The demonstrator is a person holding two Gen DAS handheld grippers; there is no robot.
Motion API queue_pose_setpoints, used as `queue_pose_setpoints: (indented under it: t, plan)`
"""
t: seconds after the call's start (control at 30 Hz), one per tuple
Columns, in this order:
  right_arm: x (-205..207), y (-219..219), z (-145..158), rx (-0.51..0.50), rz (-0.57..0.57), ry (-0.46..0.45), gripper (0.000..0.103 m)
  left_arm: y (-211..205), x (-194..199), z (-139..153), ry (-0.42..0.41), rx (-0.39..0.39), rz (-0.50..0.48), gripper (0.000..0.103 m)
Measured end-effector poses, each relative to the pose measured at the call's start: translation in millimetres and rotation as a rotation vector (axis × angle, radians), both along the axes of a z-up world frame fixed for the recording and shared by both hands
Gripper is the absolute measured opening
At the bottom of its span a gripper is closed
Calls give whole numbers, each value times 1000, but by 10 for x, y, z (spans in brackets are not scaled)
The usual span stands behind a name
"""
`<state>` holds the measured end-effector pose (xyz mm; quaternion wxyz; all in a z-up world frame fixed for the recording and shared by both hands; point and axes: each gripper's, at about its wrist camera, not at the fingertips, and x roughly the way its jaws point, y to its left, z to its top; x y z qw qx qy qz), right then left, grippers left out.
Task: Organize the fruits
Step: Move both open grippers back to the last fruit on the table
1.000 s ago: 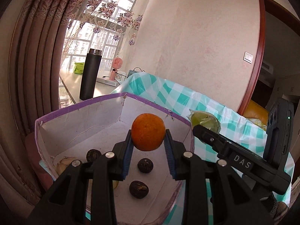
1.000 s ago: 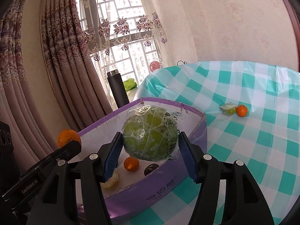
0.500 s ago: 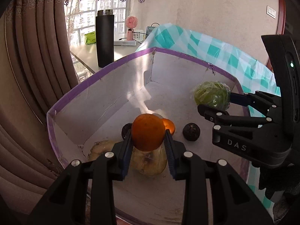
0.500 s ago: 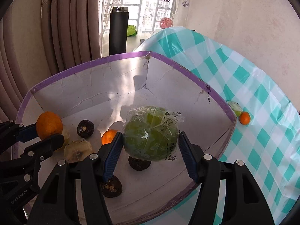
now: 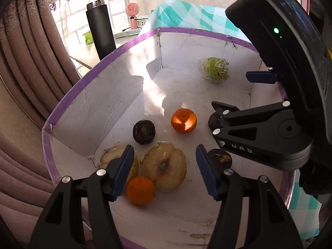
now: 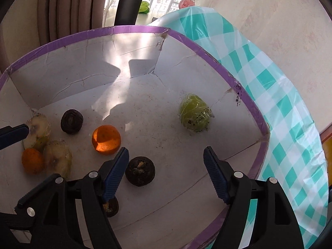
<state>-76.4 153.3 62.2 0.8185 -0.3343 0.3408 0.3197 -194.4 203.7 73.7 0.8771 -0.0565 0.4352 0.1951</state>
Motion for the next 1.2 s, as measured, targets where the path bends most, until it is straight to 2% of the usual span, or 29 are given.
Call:
queue_pose_setpoints:
  t: [0.1,0.17,0.23,0.27,0.4,0.43,0.47,0.57,0.63,0.7,0.77,0.83,0.93,1.0,1.03,1.1,1.2]
  plan:
    - [-19,7,4,0,9,-25,80,-9,12,2,2,3,-2,66]
    - [-26,-9,21,19,12,-40,81,-27,19,15,2,13,-1,68]
    - [-20,-54,49,59,10,-41,81,-51,9,47,0,40,14,76]
    - [-16,-85,72,83,5,-50,81,-51,6,70,-5,59,35,84]
    - [-1,-311,246,241,10,-80,81,-97,-49,243,-82,117,59,92]
    - [10,-394,300,290,9,-86,85,-127,-60,292,-105,135,66,94]
    - [24,-492,356,344,4,-94,88,-170,-77,351,-137,156,71,97]
    - [72,-866,500,511,-29,-133,88,-376,-162,534,-269,209,76,101]
    - [141,-1205,552,630,-81,-166,88,-550,-217,644,-371,212,54,101]
    - [268,-1536,536,701,-180,-192,88,-742,-227,716,-453,201,6,101]
    - [482,-1846,457,711,-315,-189,88,-999,-176,757,-526,184,-68,101]
    - [755,-2132,332,679,-463,-146,88,-1281,-40,748,-560,172,-160,101]
    - [1078,-2519,143,661,-603,-90,88,-1739,341,612,-527,130,-358,101]
    - [1237,-2749,-2,630,-678,-81,88,-1982,617,453,-495,92,-441,101]
    - [1316,-2844,-66,615,-706,-69,88,-2074,790,355,-453,55,-473,101]
    - [1422,-3052,-185,607,-761,-50,88,-2126,1166,110,-347,-48,-493,101]
    - [1567,-3301,-285,650,-797,19,88,-2021,1607,-292,-245,-149,-437,101]
